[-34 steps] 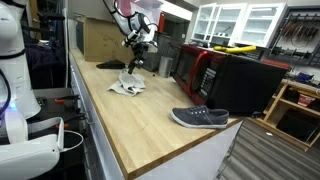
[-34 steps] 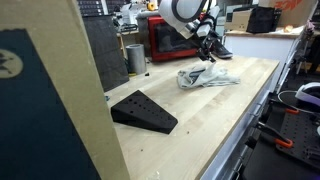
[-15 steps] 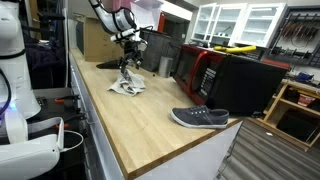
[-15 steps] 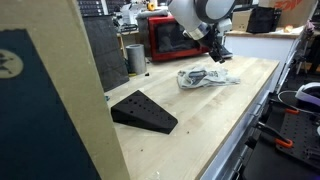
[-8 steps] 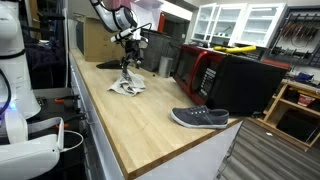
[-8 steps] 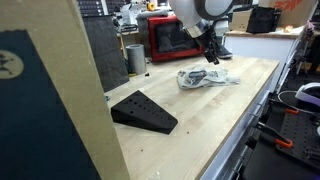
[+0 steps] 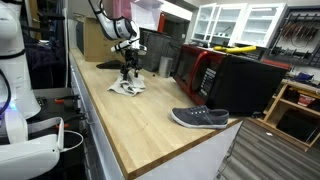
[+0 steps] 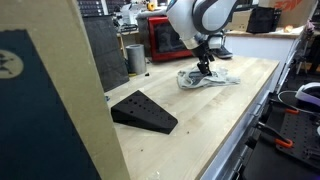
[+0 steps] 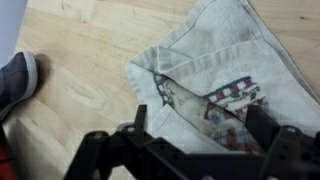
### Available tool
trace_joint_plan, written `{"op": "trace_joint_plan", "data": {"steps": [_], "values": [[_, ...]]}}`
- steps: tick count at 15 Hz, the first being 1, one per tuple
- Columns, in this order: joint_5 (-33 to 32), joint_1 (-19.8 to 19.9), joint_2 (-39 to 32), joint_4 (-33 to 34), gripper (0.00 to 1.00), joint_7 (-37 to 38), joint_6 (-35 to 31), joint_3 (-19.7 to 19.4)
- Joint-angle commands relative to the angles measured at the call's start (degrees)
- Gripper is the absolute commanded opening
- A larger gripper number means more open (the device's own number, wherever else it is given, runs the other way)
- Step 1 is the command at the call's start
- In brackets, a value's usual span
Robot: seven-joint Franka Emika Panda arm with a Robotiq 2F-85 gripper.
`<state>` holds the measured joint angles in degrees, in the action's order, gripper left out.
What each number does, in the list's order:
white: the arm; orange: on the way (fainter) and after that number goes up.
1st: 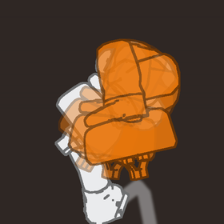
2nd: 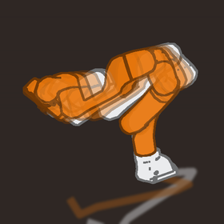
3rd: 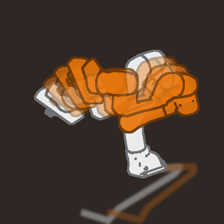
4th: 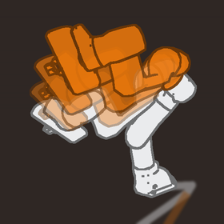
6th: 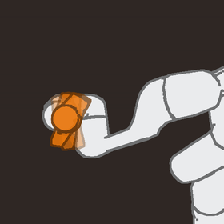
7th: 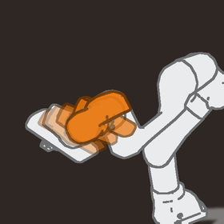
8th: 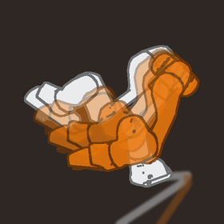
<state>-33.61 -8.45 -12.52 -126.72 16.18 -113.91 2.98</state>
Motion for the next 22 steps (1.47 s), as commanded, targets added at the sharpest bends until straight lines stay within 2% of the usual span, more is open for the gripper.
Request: {"op": "trace_joint_plan", "data": {"steps": [1,6,13,18,22], "values": [[-1.98,0.23,-1.71,0.77,1.00,1.33,-3.56,-0.44],[-5.99,0.29,-2.09,0.90,1.00,0.93,-7.97,-1.35],[-5.32,1.19,-1.58,1.59,1.00,-3.96,-7.24,-1.24],[-4.09,1.89,-1.32,1.56,1.00,-11.43,-6.16,-0.73],[0.77,2.81,-0.77,2.02,1.00,-22.41,-2.88,0.08]]}}
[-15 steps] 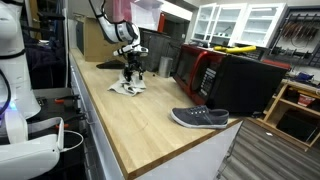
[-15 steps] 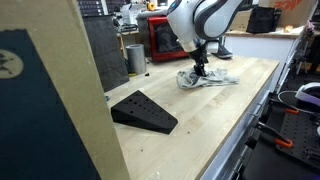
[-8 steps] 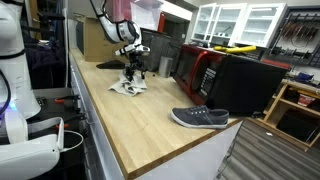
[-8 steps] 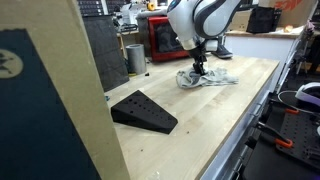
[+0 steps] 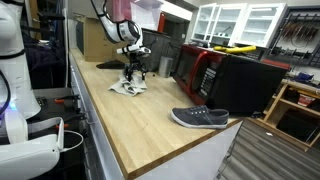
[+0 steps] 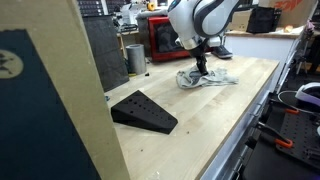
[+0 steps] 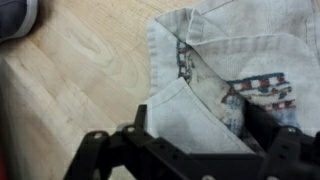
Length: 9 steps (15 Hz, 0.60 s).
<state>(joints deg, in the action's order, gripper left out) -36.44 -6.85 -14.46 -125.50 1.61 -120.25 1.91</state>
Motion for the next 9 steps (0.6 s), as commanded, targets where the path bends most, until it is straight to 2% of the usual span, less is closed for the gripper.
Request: {"op": "trace_joint_plan", "data": {"steps": [1,9], "values": [[4.53,1.39,1.24,1.14,1.00,-9.97,4.35,1.15],[6.14,2.86,-1.33,6.53,1.00,-16.10,6.62,0.67]]}}
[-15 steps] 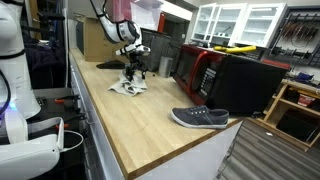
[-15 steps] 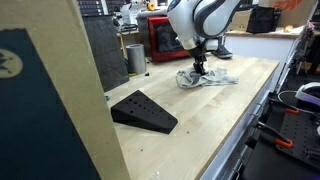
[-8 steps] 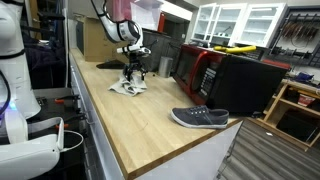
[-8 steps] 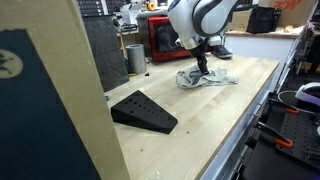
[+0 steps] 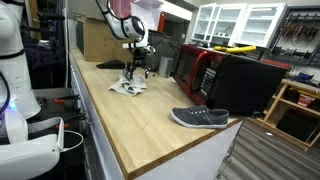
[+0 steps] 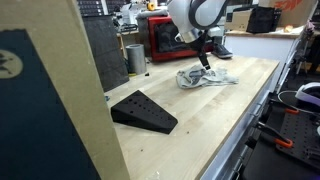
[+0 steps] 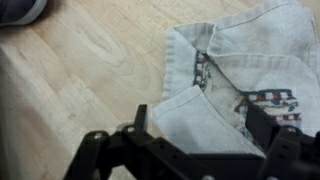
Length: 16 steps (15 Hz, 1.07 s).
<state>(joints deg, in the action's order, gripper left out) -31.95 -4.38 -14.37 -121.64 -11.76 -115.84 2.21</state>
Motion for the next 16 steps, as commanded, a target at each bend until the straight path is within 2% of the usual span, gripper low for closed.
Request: {"op": "trace_joint_plan", "data": {"steps": [1,5,6,7,16], "values": [[1.77,0.38,-1.88,3.10,1.00,-3.09,2.43,0.42],[1.03,0.06,-4.14,4.38,1.00,-2.41,2.86,0.27],[0.99,0.05,-4.71,4.78,0.91,-2.28,3.08,0.21],[0.94,0.05,-5.41,5.26,0.74,-2.12,3.18,0.12],[1.10,0.27,-7.84,8.17,0.05,-2.46,4.68,-0.11]]}}
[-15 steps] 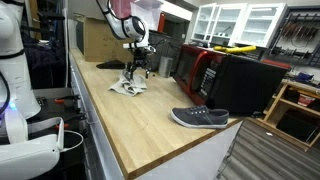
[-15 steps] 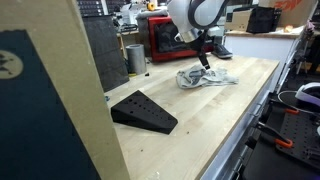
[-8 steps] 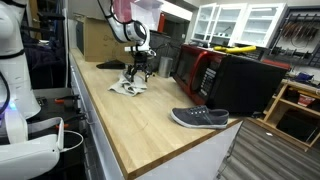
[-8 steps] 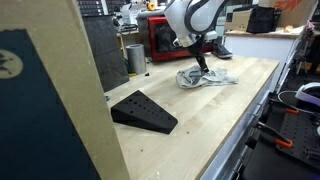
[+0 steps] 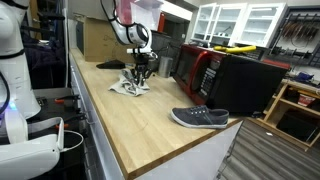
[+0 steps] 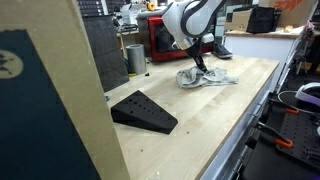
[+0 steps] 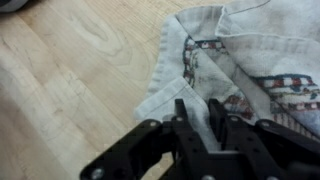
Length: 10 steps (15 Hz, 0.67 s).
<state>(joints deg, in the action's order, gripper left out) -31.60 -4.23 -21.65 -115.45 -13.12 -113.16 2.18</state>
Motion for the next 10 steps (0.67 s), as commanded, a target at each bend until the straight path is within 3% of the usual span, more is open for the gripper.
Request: {"op": "trace_joint_plan", "data": {"steps": [1,10], "values": [[0.82,0.16,-0.48,2.03,0.01,-1.24,1.97,-0.08],[0.61,0.72,4.15,-0.26,0.01,-3.09,1.30,0.06]]}}
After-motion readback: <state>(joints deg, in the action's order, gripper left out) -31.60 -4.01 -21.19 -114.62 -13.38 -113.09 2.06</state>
